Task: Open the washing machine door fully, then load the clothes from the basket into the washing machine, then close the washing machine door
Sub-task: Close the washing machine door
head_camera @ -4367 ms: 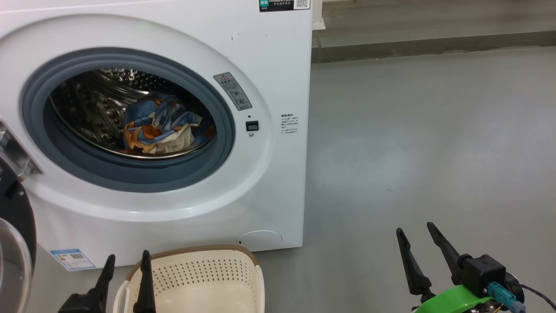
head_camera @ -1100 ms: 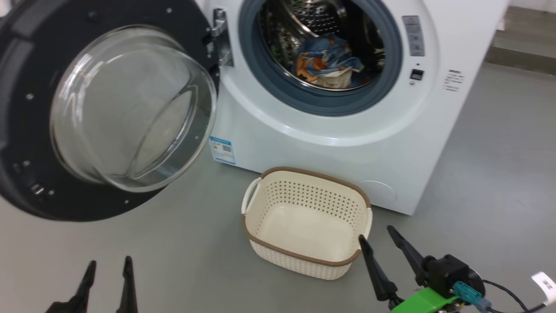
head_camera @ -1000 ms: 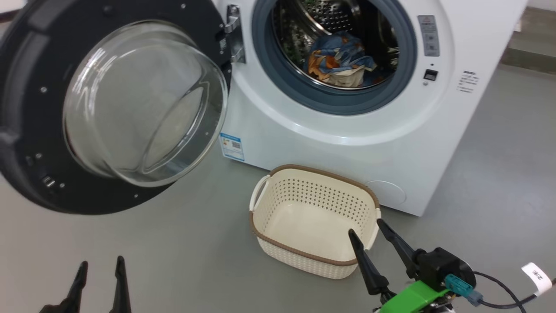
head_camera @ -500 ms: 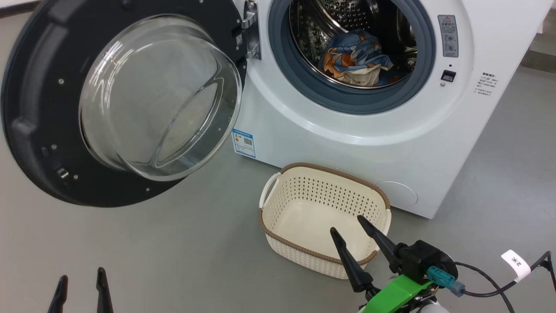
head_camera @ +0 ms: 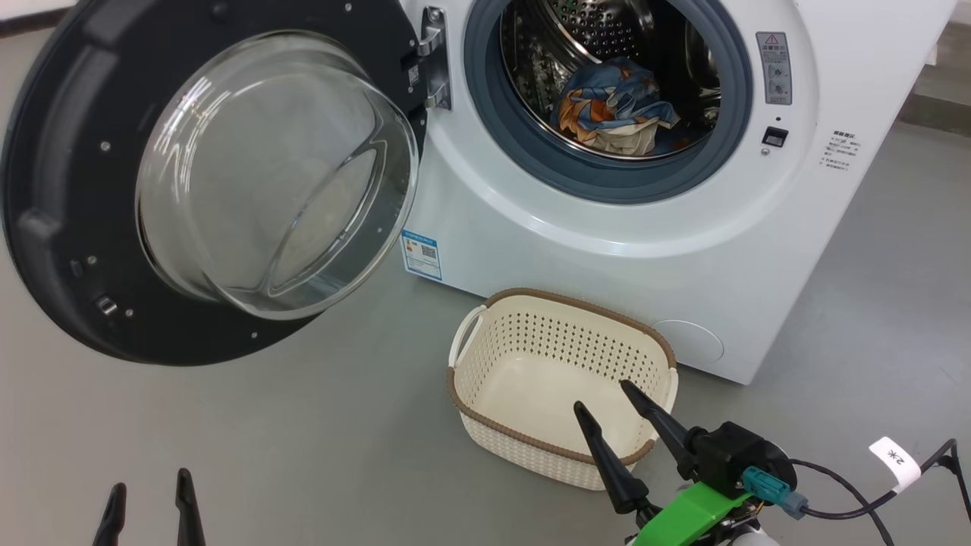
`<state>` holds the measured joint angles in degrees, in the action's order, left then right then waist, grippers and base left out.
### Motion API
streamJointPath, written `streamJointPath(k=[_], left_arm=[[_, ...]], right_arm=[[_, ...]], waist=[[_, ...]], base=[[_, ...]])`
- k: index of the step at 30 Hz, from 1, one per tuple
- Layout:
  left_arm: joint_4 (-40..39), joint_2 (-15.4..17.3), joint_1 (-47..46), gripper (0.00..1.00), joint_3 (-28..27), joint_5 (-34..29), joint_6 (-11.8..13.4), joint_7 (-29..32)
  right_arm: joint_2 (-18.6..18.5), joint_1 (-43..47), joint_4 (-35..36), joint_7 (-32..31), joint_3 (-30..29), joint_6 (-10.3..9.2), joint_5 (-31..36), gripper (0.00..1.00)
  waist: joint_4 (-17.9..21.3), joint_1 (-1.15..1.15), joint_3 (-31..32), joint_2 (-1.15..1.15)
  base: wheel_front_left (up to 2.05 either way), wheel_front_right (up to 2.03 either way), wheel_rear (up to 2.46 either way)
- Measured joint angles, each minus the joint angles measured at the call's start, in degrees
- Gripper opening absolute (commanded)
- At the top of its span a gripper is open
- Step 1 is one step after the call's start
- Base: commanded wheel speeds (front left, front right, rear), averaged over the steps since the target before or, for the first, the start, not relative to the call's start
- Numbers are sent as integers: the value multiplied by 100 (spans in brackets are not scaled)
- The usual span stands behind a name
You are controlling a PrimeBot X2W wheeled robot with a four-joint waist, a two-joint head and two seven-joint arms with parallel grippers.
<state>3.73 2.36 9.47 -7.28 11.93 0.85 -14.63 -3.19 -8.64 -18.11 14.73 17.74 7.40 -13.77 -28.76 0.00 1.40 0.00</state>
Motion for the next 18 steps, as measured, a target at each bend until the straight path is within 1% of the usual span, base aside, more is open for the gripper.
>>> streamJointPath(k=[3,18], left_arm=[[-31,0,2,100,22,1,41,0],[-60,0,19,100,81,35,53,0]], right_arm=[[0,0,-2,0,0,0,1,100],[0,2,-2,0,-24,0,7,100]], waist=[[5,0,5,0],[12,0,8,0]], base=[[0,0,0],[0,0,0]])
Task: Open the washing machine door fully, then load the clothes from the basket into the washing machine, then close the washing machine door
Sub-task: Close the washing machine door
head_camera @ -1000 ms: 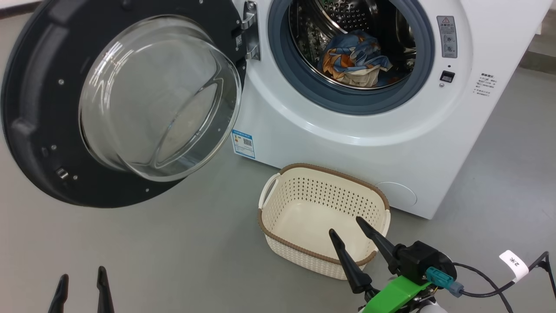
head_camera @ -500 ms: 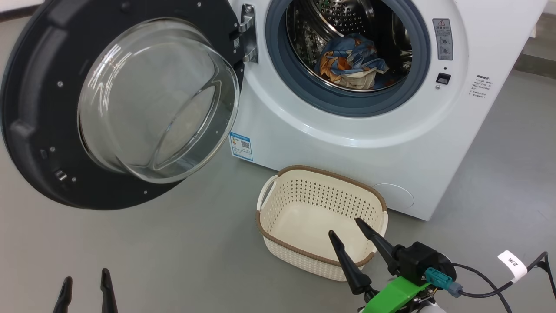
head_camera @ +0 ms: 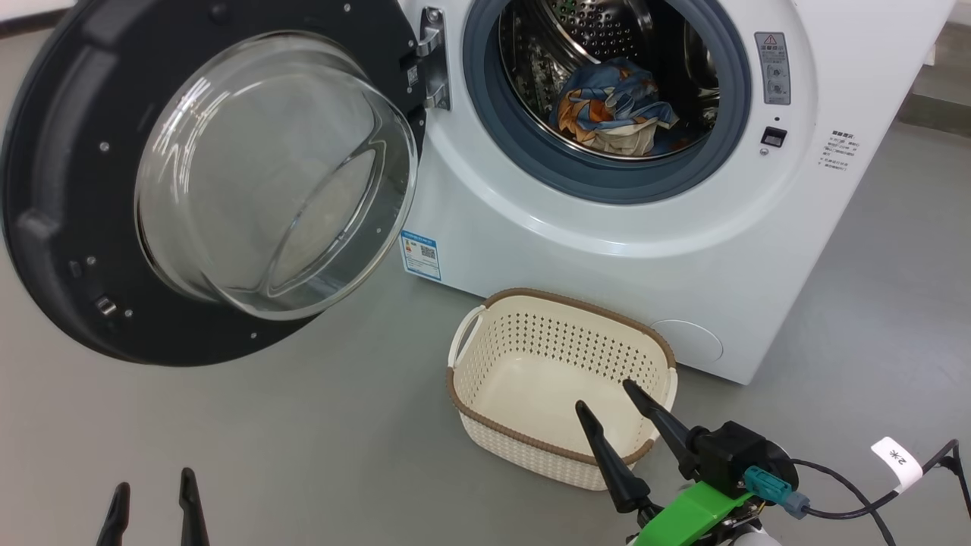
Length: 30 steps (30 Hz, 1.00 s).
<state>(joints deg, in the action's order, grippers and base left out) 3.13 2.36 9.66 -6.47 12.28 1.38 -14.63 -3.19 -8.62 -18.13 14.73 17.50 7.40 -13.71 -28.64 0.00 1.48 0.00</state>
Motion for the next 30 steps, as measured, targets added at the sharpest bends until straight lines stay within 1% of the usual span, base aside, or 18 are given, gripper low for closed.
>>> streamJointPath(k=[5,6,7,8,9,10,19,20,22,23,26,30], left_arm=[[-20,0,0,100,4,7,40,0],[-30,0,0,93,2,7,40,0],[-34,0,0,51,2,7,40,0],[-35,0,0,51,1,7,40,0],[-37,0,0,20,1,5,40,0],[-47,0,0,0,2,5,40,0],[-98,0,-1,0,-21,21,38,0],[-115,0,-2,0,-38,146,38,0],[-152,0,-13,0,-92,616,37,0],[-180,-1,-19,0,-131,706,35,0],[-298,-5,-63,0,-368,876,-22,0],[-446,-13,-286,0,-837,1024,-208,0]], right_arm=[[0,1,1,-1,-2,0,0,100],[0,1,2,0,-2,0,0,100],[0,1,3,0,-2,0,0,100],[0,1,4,0,-2,0,0,100],[0,1,4,0,-2,0,0,100],[0,1,4,0,-2,0,0,100],[0,2,32,0,-44,0,1,100],[0,3,36,0,-56,0,7,100],[0,6,44,0,-87,0,63,100],[0,7,47,0,-98,0,85,100],[0,10,54,0,-146,0,171,100],[-1,12,74,0,-248,0,434,100]], waist=[[-11,0,-12,0],[-14,0,-15,0],[-17,0,-19,0],[-20,0,-23,0],[-23,0,-26,0],[-25,0,-29,0],[-42,0,-94,0],[-42,0,-108,0],[-44,0,-148,0],[-44,0,-175,0],[-46,0,-269,0],[-52,0,-453,0]], base=[[0,0,0],[0,0,0],[0,0,0],[0,0,0],[0,0,0],[0,0,0],[0,0,0],[0,0,0],[0,0,0],[0,0,0],[0,0,0],[0,0,0]])
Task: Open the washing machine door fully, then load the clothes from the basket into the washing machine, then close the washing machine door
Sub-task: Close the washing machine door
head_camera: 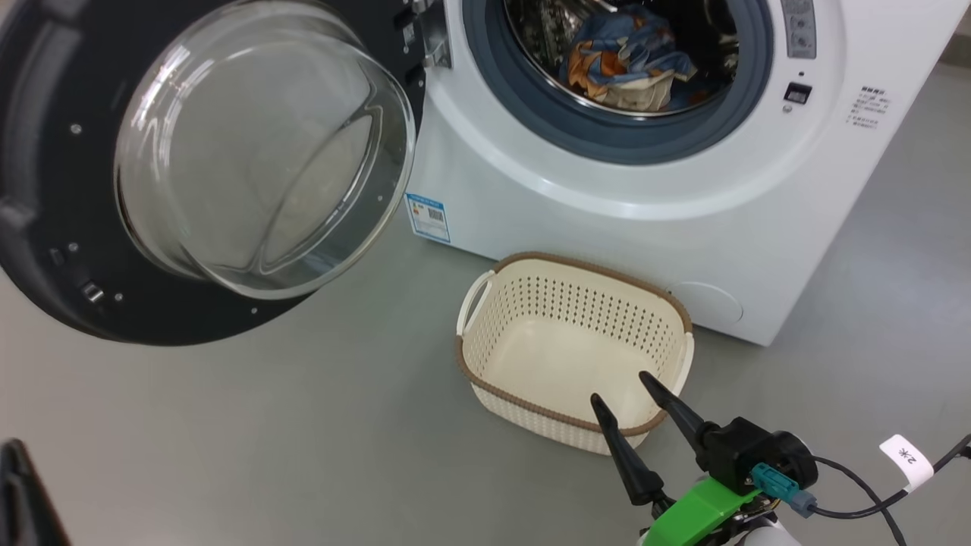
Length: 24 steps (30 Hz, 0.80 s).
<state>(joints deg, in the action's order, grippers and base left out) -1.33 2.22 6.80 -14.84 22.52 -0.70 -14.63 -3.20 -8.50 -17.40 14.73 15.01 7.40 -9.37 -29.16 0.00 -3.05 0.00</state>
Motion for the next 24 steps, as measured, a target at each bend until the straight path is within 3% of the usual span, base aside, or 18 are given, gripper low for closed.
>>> streamJointPath(k=[5,6,7,10,16,22,24], left_arm=[[-52,197,-602,0,-606,130,-234,0],[54,455,-915,0,-864,209,-319,-1],[54,455,-915,0,-864,209,-319,-1],[513,990,-1670,0,-1362,544,-432,-7],[1624,1726,-2817,0,-1650,1179,-570,10],[3141,2319,-4033,0,-2095,2263,-615,526],[3686,2549,-4294,0,-2109,2303,-613,582]], right_arm=[[-89,0,23,0,-129,0,313,100],[-112,-1,93,-1,-189,0,336,100],[-112,-1,93,-1,-189,0,336,100],[-179,18,199,-1,-315,0,450,100],[-300,38,605,-115,-516,0,690,100],[-435,37,927,-289,-561,0,769,100],[-454,36,1002,-333,-564,0,782,100]], waist=[[-18,0,-331,0],[-26,0,-475,0],[-26,0,-475,0],[-38,0,-754,0],[-37,0,-1161,0],[67,0,-1550,0],[128,0,-1650,0]], base=[[0,0,0],[0,0,0],[0,0,0],[0,0,0],[0,0,0],[0,0,0],[0,0,0]])
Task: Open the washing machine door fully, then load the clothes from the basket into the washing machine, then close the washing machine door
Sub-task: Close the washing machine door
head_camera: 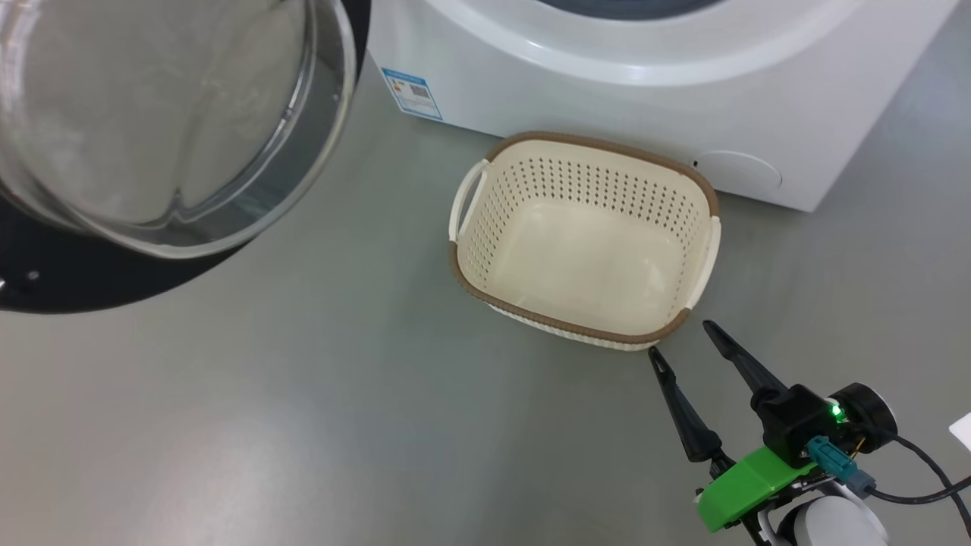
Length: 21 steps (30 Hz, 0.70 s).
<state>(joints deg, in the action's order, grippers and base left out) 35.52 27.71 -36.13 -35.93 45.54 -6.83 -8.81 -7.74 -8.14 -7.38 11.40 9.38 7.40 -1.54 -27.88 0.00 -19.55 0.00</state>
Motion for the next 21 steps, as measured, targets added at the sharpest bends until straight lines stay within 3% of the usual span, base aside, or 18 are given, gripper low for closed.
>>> streamJointPath(k=[2,10,15,21], left_arm=[[245,110,-93,0,-30,15,0,58],[2097,497,-1393,0,-878,1394,0,1117],[2800,845,-1715,0,-1241,1804,2,1522],[3292,928,-1983,0,-1241,1974,2,1942]], right_arm=[[-1,-2,23,-25,-9,0,0,100],[-10,-16,138,-32,-52,0,5,100],[-8,-79,147,-30,-38,0,5,100],[-9,-151,118,-21,-31,0,5,100]], waist=[[42,0,-38,0],[390,0,-266,0],[565,0,-375,0],[689,0,-454,0]], base=[[0,0,0],[0,0,0],[0,0,0],[0,0,0]])
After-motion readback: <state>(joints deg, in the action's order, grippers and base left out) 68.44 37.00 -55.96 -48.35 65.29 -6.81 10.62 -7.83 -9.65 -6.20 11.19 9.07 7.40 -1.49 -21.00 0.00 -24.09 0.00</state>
